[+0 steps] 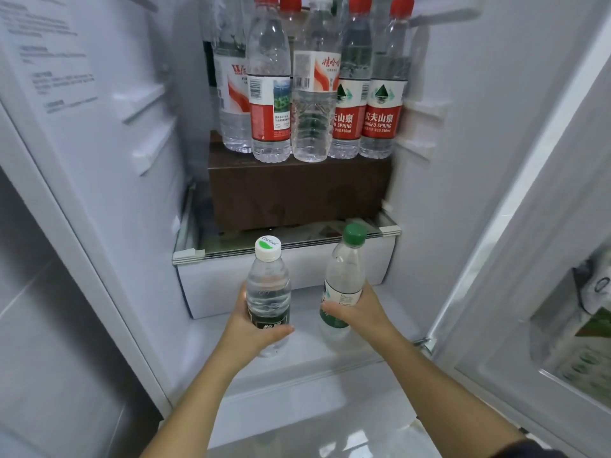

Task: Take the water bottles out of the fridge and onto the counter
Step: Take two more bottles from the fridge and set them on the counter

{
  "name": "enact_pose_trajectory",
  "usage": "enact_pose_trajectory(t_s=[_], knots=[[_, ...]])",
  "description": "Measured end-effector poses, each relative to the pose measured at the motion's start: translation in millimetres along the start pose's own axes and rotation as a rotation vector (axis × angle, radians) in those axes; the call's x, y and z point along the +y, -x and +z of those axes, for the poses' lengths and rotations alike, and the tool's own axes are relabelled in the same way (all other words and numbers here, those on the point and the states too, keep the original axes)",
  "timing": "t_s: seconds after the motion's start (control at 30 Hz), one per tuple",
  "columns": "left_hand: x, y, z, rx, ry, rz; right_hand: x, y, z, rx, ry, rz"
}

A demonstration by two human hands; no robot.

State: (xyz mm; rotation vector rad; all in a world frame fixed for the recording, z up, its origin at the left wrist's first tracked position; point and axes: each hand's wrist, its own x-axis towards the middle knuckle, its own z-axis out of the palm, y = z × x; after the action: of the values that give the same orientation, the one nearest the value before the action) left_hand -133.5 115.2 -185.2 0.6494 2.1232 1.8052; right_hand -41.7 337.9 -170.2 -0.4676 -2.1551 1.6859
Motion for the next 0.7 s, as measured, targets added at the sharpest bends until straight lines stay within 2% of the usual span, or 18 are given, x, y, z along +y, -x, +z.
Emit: enact_pose_trajectory(t_s=[0.37, 0.7], knots=[[-13, 0, 15, 0.129, 0.013, 0.014, 7, 15, 12, 0.167, -0.031, -0.026], [18, 39, 48, 0.108, -0.002, 0.105, -9, 93, -19, 0.167, -0.029, -0.011]])
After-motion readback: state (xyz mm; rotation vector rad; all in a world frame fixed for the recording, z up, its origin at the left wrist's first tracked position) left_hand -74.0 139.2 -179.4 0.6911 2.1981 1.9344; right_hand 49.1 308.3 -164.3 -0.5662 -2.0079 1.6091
